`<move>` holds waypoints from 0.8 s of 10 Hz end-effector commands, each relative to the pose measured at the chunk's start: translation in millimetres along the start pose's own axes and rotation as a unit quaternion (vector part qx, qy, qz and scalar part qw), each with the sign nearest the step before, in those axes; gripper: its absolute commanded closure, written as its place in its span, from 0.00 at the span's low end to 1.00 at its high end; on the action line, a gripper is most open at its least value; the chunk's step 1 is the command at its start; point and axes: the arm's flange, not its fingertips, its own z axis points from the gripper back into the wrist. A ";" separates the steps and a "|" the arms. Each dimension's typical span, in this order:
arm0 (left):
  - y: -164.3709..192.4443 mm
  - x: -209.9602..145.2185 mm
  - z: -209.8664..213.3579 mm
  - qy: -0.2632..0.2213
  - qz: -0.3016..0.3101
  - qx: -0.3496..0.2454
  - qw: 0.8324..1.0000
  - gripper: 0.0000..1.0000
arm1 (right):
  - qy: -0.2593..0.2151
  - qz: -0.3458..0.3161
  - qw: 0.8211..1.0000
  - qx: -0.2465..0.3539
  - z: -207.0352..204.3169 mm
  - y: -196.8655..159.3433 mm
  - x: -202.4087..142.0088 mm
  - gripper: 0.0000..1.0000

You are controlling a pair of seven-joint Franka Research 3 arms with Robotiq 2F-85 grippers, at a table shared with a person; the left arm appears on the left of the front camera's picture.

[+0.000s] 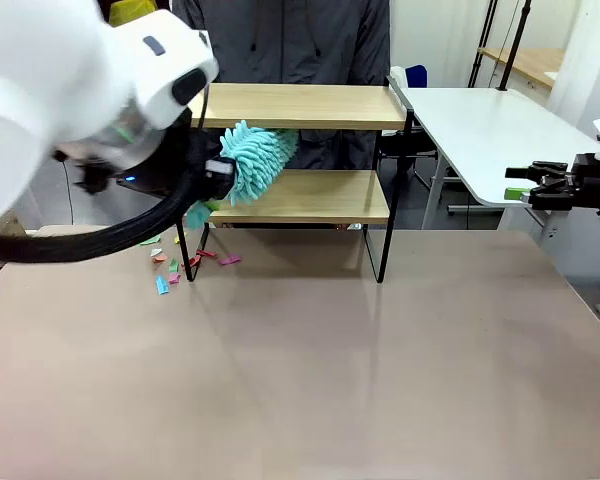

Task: Clean the shelf.
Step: Clean the specific section of the Shelf indicated by the human with the Duster.

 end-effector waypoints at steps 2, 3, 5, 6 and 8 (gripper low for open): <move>52.4 -17.1 59.3 0.037 -0.165 -0.058 0.984 0.87 | -0.001 0.002 1.000 0.001 -1.6 0.8 2.8 0.00; 70.3 -19.7 81.8 0.053 -0.206 -0.072 0.975 0.87 | -0.001 0.002 1.000 0.001 -1.6 0.8 2.8 0.00; 105.3 -23.8 103.7 0.086 -0.286 -0.075 0.951 0.87 | -0.001 0.002 1.000 0.001 -1.6 0.8 2.8 0.00; 118.5 -29.2 105.1 0.120 -0.351 -0.051 0.927 0.87 | -0.001 0.002 1.000 0.001 -1.6 0.8 2.8 0.00; 134.9 -28.3 99.7 0.167 -0.390 -0.051 0.904 0.87 | -0.001 0.002 1.000 0.001 -1.6 0.8 2.8 0.00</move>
